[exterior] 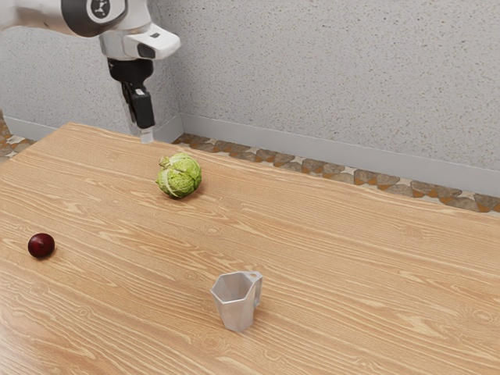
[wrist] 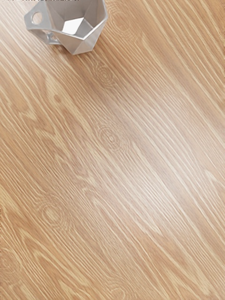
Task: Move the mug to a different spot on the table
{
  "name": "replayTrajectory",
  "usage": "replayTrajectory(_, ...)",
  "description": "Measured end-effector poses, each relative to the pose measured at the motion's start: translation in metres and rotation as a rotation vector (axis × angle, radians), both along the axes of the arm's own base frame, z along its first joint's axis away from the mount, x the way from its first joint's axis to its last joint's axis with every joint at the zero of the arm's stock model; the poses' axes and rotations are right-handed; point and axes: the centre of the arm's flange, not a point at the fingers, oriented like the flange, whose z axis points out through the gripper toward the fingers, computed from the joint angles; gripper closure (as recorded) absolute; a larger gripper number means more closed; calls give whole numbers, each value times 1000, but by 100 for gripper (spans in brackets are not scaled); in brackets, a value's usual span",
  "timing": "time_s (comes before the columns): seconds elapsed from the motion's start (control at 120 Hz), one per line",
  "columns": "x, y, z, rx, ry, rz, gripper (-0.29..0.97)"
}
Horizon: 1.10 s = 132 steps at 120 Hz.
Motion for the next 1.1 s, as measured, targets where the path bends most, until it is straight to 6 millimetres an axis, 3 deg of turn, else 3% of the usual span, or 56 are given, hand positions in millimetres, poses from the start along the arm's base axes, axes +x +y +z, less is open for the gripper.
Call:
replayTrajectory(0.283,3,-15,-7,-9,17,-78,0)
replayTrajectory(0.375,10,-40,-24,-49,44,-111,0)
replayTrajectory(0.467,12,-82,-36,-77,51,-139,0)
replayTrajectory(0.533,14,-106,-54,-87,63,-144,0)
replayTrajectory(0.7,24,-128,-116,-86,95,-79,0)
replayTrajectory(0.775,27,-148,-145,-79,104,-62,0)
replayTrajectory(0.983,41,-155,-195,-60,117,31,0)
replayTrajectory(1.1,33,-180,-216,-47,130,51,0)
